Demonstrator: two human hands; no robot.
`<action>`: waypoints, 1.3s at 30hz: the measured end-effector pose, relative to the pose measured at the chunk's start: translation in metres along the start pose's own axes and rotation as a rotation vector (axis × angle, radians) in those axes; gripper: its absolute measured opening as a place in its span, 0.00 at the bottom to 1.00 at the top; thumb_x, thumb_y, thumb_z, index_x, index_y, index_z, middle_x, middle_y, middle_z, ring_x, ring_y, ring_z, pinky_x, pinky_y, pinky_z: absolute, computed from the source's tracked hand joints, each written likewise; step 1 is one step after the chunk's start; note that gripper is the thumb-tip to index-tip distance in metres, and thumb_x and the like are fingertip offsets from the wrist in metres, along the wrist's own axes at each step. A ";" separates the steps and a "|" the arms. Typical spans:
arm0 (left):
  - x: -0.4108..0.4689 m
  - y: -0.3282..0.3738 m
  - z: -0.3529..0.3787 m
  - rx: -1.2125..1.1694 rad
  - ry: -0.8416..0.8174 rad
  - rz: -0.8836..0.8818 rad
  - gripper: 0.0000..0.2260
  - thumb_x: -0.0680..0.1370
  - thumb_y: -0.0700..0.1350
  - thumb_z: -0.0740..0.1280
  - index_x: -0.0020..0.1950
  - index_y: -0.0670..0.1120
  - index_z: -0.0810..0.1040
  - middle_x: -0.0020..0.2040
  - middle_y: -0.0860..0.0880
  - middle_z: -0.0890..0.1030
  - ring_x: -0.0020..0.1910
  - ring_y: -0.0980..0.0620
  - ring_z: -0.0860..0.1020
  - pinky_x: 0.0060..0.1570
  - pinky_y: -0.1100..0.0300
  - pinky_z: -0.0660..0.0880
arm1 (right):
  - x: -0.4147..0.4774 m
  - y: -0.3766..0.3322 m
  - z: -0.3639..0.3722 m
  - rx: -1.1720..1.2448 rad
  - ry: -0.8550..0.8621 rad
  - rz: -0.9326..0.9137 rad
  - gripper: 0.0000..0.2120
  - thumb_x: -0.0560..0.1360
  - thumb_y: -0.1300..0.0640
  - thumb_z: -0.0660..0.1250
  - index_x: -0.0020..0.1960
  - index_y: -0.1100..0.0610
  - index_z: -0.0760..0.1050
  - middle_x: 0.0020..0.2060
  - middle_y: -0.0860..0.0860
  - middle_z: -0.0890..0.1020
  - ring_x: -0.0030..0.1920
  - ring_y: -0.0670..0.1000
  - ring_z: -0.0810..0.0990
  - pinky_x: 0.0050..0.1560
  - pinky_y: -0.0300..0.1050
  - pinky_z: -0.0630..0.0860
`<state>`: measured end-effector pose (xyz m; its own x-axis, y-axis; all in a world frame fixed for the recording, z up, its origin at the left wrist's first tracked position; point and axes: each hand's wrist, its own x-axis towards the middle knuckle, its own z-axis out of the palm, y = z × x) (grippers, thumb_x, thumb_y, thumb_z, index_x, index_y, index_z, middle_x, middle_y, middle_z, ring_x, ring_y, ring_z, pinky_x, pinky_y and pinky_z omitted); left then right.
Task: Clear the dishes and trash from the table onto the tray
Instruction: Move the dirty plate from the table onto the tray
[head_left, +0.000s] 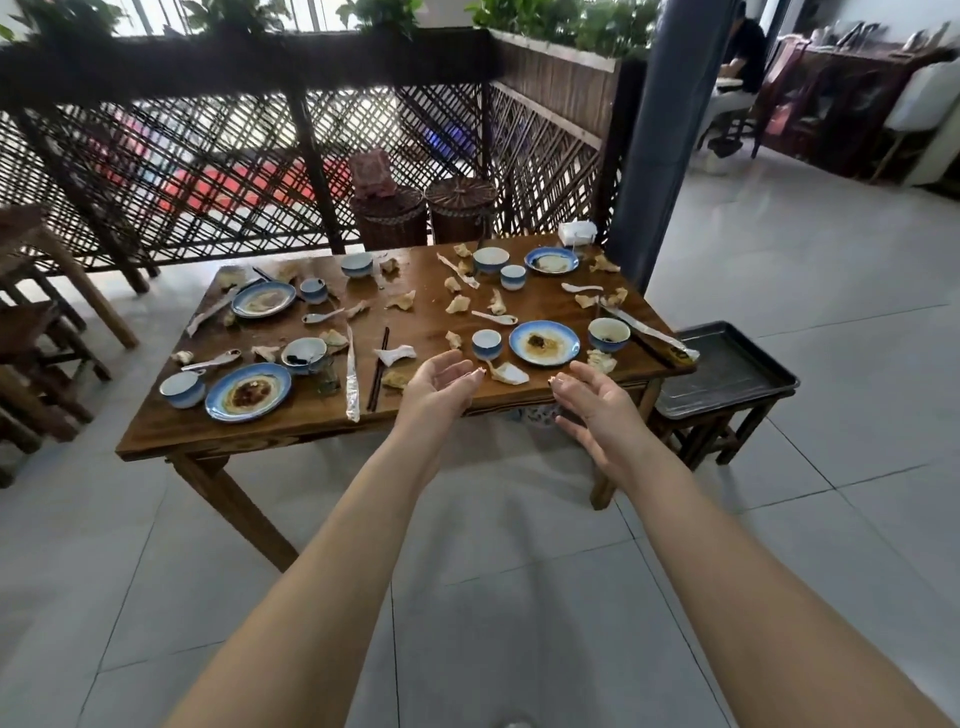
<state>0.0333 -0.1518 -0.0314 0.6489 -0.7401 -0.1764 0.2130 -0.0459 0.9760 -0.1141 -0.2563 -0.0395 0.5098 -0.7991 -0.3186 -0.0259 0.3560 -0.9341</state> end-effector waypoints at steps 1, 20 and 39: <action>0.012 -0.001 0.007 0.010 -0.003 -0.013 0.18 0.76 0.41 0.69 0.65 0.46 0.72 0.54 0.53 0.78 0.58 0.53 0.77 0.57 0.59 0.74 | 0.011 -0.001 -0.004 -0.003 0.003 0.006 0.29 0.76 0.56 0.68 0.74 0.53 0.62 0.70 0.53 0.70 0.69 0.53 0.69 0.70 0.55 0.67; 0.164 -0.025 0.089 0.030 -0.046 -0.219 0.18 0.77 0.41 0.68 0.67 0.44 0.72 0.58 0.49 0.77 0.60 0.51 0.75 0.60 0.59 0.72 | 0.167 -0.016 -0.056 -0.051 0.091 0.112 0.26 0.77 0.59 0.67 0.73 0.54 0.63 0.69 0.52 0.70 0.67 0.51 0.70 0.69 0.53 0.68; 0.384 -0.035 0.123 0.177 -0.178 -0.330 0.08 0.79 0.45 0.66 0.57 0.49 0.73 0.58 0.49 0.77 0.58 0.53 0.76 0.57 0.60 0.75 | 0.358 -0.029 -0.039 -0.153 0.257 0.262 0.25 0.78 0.53 0.65 0.73 0.53 0.64 0.68 0.52 0.71 0.67 0.53 0.71 0.66 0.53 0.71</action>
<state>0.1850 -0.5175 -0.1178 0.4273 -0.7701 -0.4737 0.2495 -0.4031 0.8805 0.0358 -0.5718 -0.1327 0.2380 -0.7926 -0.5614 -0.2643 0.5033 -0.8227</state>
